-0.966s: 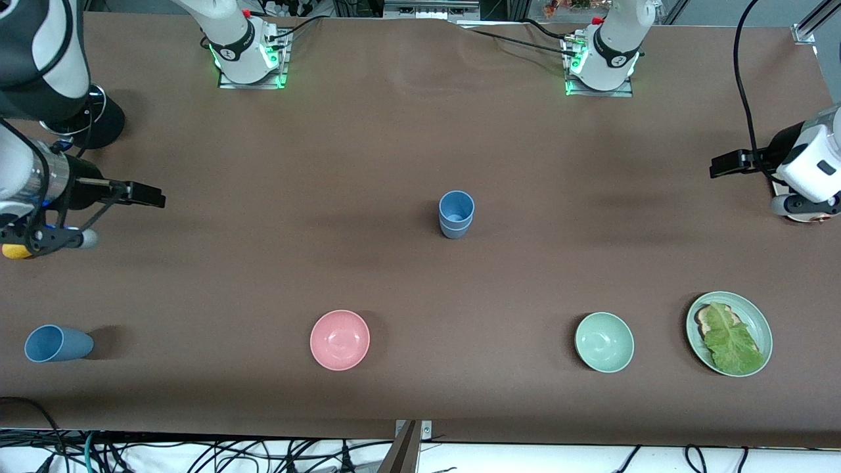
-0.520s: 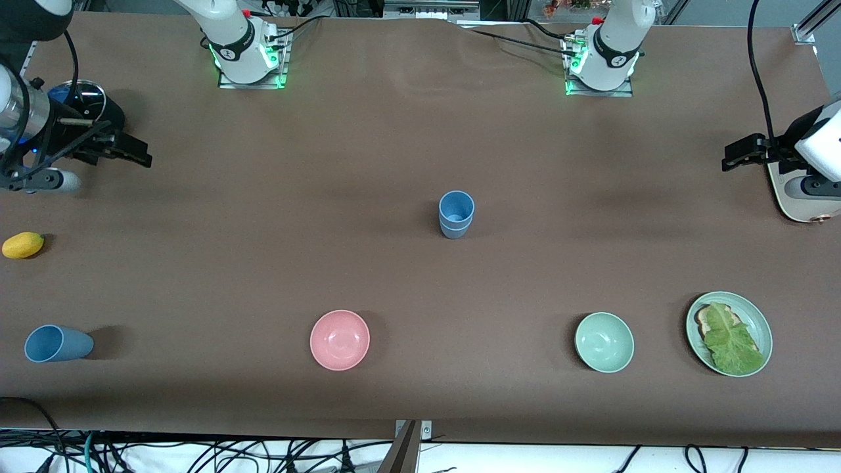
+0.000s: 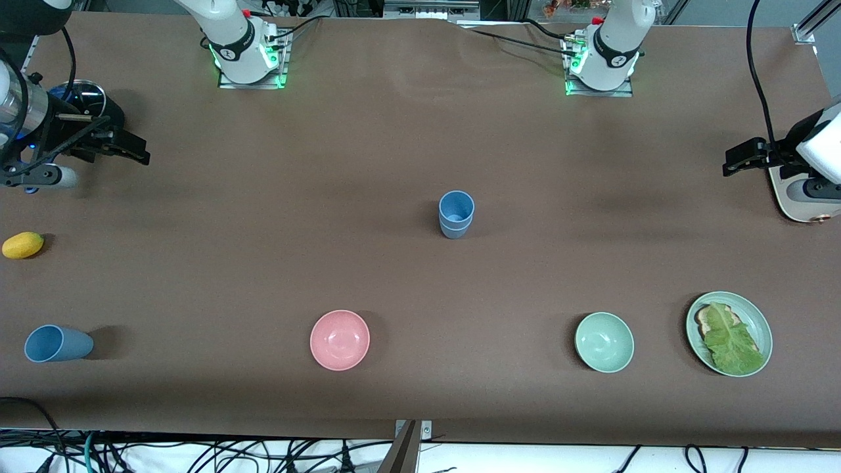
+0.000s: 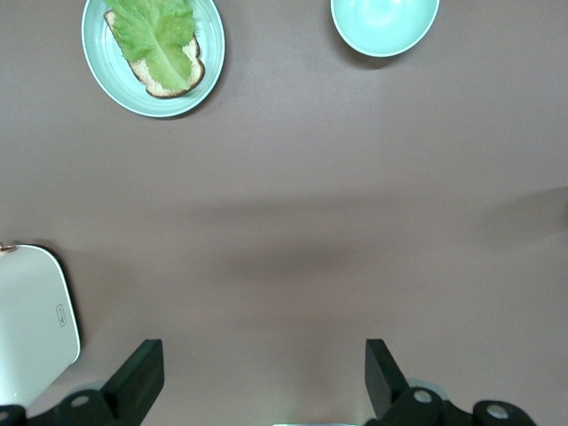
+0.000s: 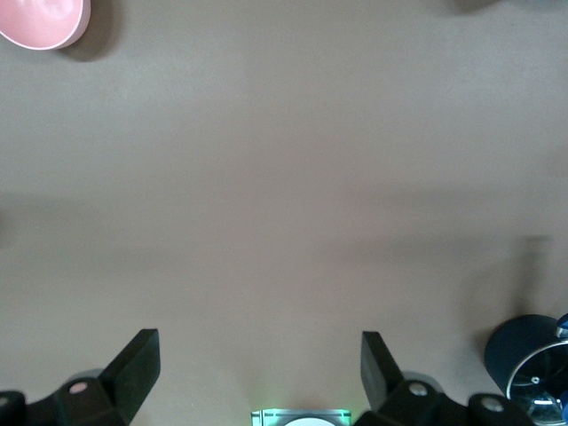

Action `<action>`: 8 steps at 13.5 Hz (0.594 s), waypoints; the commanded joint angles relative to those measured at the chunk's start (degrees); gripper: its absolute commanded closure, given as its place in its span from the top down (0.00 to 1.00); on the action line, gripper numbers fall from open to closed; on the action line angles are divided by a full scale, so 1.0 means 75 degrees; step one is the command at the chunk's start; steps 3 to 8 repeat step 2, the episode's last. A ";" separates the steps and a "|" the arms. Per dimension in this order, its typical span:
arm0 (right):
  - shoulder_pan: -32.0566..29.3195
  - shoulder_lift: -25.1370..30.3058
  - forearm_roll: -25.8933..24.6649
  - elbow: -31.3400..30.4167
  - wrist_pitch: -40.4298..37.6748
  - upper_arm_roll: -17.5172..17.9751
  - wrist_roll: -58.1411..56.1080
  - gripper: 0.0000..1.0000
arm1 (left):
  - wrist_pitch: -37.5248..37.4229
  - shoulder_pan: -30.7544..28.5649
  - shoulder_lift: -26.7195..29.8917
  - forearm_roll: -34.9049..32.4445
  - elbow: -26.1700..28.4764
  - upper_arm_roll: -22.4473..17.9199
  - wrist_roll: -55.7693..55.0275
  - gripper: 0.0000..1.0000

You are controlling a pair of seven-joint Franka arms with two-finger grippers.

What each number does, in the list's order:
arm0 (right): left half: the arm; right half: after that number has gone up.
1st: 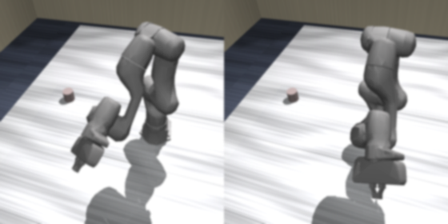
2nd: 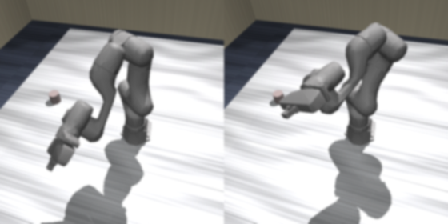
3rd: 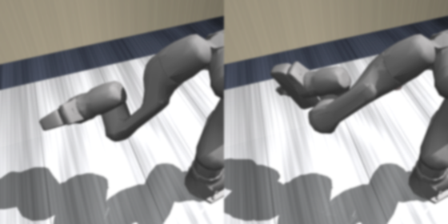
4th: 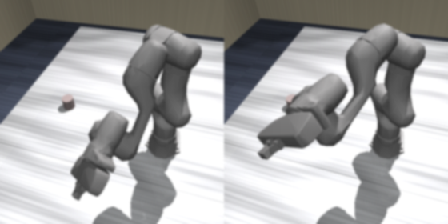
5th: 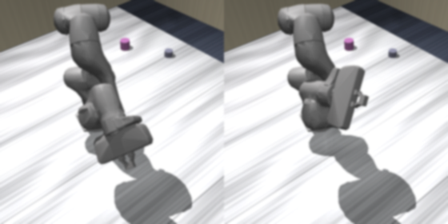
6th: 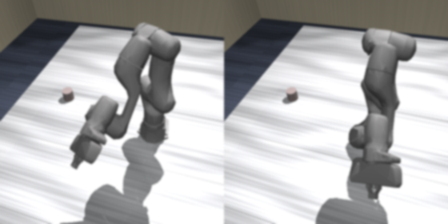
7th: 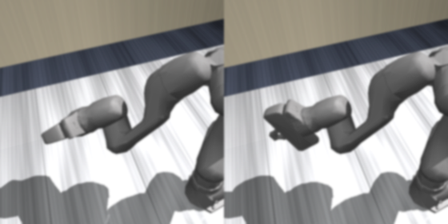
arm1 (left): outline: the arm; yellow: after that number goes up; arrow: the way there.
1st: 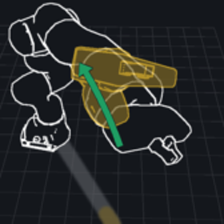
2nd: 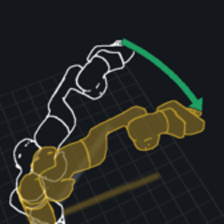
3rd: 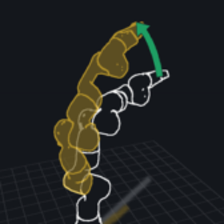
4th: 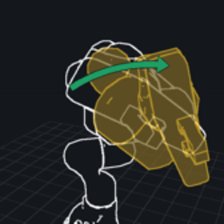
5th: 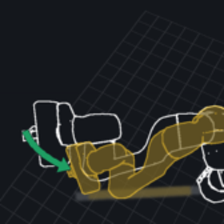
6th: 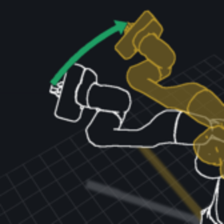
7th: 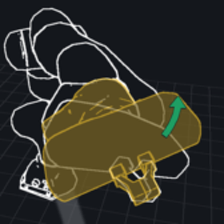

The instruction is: Stack blue cups with both arms

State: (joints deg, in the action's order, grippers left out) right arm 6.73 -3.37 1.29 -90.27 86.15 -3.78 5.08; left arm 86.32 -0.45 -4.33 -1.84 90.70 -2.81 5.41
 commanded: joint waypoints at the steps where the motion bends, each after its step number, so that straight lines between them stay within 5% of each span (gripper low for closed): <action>1: -0.0124 -0.0148 -0.0043 0.0294 -0.0294 0.0129 -0.0068 1.00 | 0.0034 0.0072 -0.0009 0.0128 0.0141 -0.0118 0.0192 1.00; 8: -0.0101 -0.0148 -0.0055 0.0294 -0.0423 0.0140 -0.0033 1.00 | 0.0034 0.0072 -0.0067 0.0128 0.0118 -0.0117 0.0204 1.00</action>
